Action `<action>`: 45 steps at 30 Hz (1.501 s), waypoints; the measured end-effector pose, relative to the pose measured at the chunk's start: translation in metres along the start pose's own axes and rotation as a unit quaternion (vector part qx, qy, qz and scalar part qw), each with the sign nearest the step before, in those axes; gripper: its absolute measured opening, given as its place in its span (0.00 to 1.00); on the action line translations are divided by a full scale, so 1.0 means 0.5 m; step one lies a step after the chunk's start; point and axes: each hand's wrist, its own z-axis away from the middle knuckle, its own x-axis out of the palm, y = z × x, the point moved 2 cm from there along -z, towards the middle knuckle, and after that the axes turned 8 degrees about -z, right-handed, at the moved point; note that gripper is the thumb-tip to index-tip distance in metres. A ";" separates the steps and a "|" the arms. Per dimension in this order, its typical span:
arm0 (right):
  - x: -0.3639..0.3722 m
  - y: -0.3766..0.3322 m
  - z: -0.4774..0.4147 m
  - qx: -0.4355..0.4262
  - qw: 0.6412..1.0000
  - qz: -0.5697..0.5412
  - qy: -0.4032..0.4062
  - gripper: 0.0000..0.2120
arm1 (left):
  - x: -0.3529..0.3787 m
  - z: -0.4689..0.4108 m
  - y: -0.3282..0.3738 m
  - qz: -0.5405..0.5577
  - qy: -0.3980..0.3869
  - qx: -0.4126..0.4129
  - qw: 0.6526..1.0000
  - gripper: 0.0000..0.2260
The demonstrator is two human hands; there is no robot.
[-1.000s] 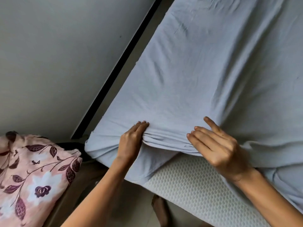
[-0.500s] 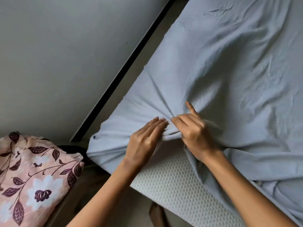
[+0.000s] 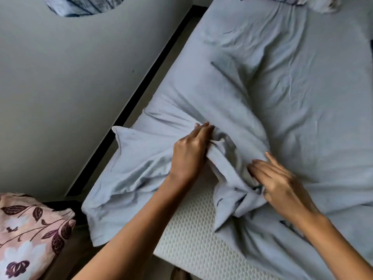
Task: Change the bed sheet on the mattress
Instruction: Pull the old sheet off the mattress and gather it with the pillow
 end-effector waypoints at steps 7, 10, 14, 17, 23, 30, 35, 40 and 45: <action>-0.002 0.056 -0.081 0.155 0.946 -0.281 0.037 0.33 | 0.064 -0.020 0.184 0.023 -0.029 0.050 0.998 0.17; -0.031 0.114 -0.056 0.089 0.952 -0.245 0.161 0.08 | 0.077 -0.005 0.260 0.001 -0.004 0.074 0.997 0.15; -0.139 0.217 0.060 0.009 0.984 -0.095 0.152 0.12 | 0.121 0.008 0.360 -0.008 -0.021 0.138 0.990 0.16; -0.239 0.271 0.134 -0.046 0.992 0.002 0.120 0.16 | 0.186 0.020 0.389 -0.011 -0.095 0.178 0.979 0.23; -0.371 0.302 0.271 -0.081 0.986 0.076 0.128 0.07 | 0.252 -0.071 0.504 -0.075 -0.108 0.150 0.980 0.49; -0.208 0.352 0.331 -0.004 0.999 0.041 0.034 0.16 | 0.424 -0.043 0.515 -0.161 -0.231 0.274 0.920 0.17; -0.092 0.469 0.436 0.149 0.976 0.074 -0.139 0.49 | 0.463 0.020 0.443 -0.230 -0.260 0.251 0.904 0.16; 0.015 0.525 0.553 0.243 0.919 0.034 -0.307 0.57 | 0.512 0.100 0.436 -0.237 -0.267 0.214 0.909 0.19; 0.055 0.562 0.562 0.158 0.964 0.029 -0.213 0.20 | 0.560 0.140 0.470 -0.233 -0.263 0.171 0.920 0.24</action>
